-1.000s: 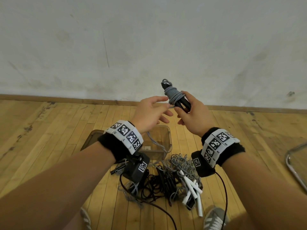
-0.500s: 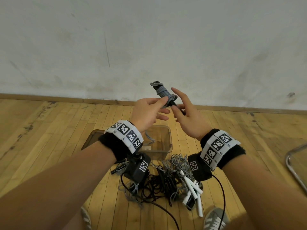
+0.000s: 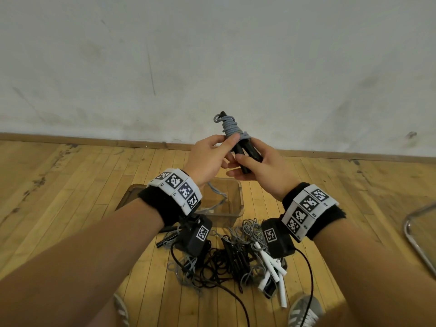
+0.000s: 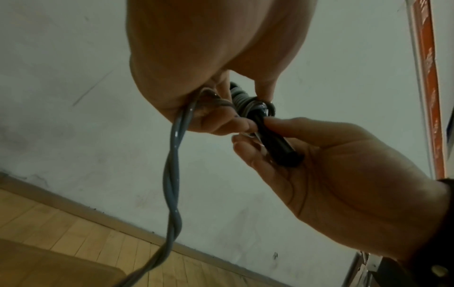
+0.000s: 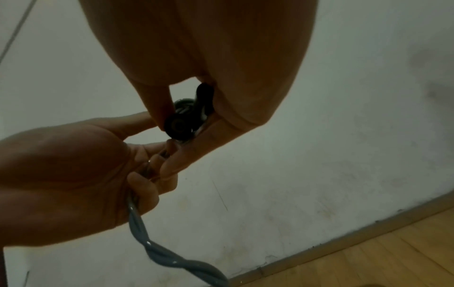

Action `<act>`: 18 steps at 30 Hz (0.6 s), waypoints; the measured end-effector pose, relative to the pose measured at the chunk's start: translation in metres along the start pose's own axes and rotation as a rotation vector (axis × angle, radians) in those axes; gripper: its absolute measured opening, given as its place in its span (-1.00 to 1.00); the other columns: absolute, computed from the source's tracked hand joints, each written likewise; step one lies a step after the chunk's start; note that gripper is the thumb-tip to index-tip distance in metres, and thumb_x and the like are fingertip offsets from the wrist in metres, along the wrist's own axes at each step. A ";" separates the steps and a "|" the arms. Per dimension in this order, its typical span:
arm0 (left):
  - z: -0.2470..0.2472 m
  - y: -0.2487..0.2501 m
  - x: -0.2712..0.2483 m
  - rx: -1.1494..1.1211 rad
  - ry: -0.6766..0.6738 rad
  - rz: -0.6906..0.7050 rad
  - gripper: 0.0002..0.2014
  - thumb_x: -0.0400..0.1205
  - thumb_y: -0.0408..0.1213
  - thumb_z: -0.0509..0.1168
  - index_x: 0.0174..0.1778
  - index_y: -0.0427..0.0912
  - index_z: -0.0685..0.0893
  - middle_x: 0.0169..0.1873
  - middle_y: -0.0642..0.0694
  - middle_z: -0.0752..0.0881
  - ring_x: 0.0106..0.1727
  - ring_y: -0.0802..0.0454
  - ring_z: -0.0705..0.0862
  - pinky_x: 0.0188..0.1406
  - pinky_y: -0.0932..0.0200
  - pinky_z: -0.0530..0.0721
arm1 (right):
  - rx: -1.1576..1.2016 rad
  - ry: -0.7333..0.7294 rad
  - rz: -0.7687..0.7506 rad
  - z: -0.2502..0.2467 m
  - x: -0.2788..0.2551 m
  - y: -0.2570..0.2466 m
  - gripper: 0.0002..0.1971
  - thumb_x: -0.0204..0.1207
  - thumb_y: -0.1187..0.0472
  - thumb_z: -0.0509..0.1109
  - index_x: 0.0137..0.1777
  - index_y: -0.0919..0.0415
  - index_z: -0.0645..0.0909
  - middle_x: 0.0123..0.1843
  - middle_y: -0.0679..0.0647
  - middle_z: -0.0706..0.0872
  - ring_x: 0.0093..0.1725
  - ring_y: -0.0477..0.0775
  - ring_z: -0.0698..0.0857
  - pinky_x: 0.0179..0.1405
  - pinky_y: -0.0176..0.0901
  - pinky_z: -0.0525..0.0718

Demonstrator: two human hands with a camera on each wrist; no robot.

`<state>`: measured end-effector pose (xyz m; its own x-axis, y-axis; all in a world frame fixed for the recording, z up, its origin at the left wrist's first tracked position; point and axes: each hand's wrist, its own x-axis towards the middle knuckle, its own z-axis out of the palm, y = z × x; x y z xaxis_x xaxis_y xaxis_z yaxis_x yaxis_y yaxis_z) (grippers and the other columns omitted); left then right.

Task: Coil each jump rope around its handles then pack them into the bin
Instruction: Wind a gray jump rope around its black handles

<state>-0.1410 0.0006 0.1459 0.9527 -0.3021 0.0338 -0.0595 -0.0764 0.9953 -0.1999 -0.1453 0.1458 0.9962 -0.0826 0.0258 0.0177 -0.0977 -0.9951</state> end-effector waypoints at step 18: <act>0.000 -0.001 0.002 -0.080 0.071 -0.065 -0.72 0.68 0.03 0.44 0.07 -0.13 0.79 -0.24 -0.13 0.88 -0.28 -0.11 0.88 -0.34 0.15 0.76 | -0.645 0.113 -0.238 -0.001 0.007 0.017 -0.39 0.79 0.20 0.17 0.77 -0.13 0.06 0.19 0.02 0.75 -0.04 -0.01 0.76 -0.05 -0.04 0.74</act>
<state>-0.1387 -0.0004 0.1447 0.9726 -0.2310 -0.0275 0.0244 -0.0163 0.9996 -0.1932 -0.1486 0.1293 0.9558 -0.0854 0.2812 0.1460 -0.6927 -0.7063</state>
